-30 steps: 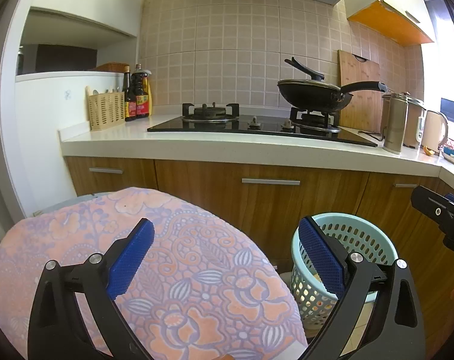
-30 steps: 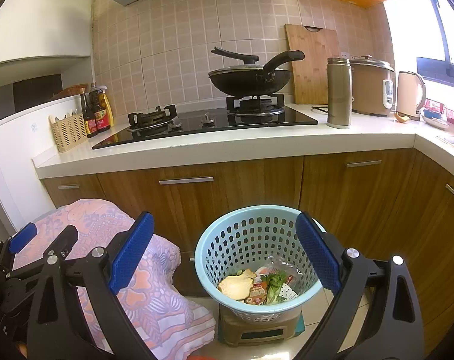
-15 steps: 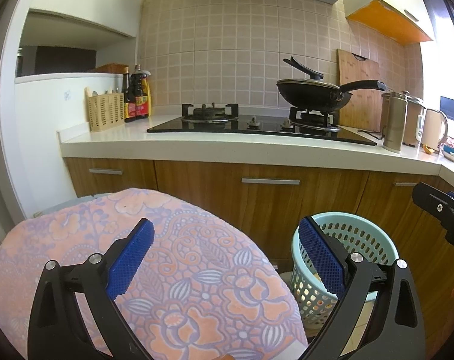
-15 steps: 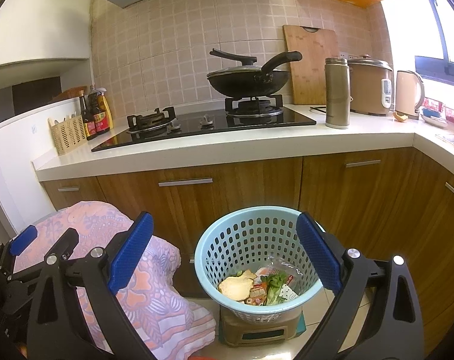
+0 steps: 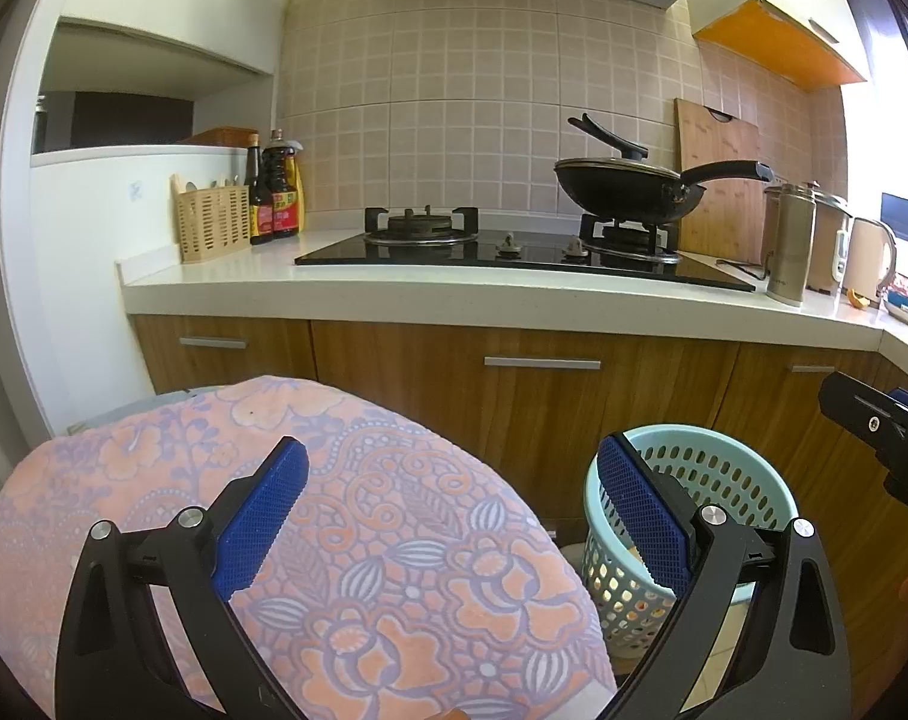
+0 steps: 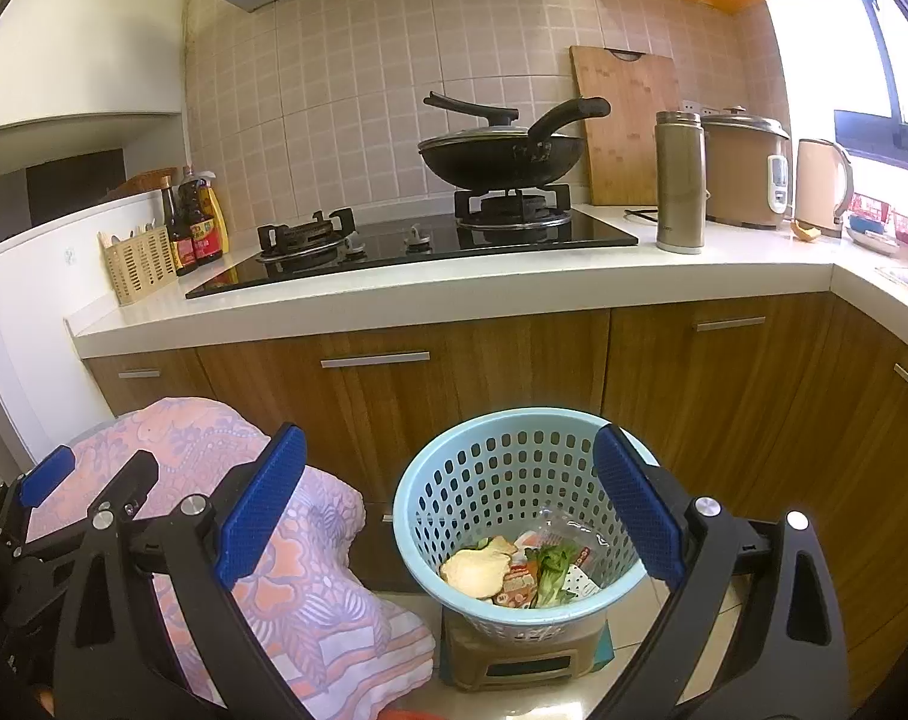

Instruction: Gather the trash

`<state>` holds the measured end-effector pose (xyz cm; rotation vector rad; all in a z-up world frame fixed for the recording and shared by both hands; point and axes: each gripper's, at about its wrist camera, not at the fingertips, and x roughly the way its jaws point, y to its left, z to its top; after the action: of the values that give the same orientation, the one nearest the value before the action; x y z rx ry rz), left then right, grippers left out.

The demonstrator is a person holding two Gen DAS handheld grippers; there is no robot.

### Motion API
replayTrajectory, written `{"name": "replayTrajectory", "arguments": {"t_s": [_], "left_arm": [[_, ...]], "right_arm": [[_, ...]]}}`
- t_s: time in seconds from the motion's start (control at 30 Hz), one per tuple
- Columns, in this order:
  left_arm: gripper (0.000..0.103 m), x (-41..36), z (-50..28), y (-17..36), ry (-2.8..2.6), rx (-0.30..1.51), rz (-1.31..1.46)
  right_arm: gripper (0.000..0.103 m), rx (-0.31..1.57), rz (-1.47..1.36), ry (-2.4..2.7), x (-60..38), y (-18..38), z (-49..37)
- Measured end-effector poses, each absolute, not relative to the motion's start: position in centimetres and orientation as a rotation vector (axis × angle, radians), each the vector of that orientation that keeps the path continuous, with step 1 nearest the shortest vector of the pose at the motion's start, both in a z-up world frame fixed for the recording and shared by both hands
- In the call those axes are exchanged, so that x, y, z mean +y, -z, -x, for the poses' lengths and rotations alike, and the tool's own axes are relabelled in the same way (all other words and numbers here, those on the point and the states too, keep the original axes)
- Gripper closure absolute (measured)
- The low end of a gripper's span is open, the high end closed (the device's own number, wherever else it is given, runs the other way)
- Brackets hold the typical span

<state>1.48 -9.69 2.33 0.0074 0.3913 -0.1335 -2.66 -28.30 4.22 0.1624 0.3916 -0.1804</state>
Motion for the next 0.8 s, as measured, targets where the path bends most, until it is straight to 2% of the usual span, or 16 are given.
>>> {"name": "replayTrajectory", "arguments": {"t_s": [0.8], "left_arm": [[0.009, -9.23, -1.52, -2.25, 0.13, 0.392, -0.003]], "right_arm": [[0.01, 0.391, -0.163, 0.173, -28.29, -4.18, 2.61]]}}
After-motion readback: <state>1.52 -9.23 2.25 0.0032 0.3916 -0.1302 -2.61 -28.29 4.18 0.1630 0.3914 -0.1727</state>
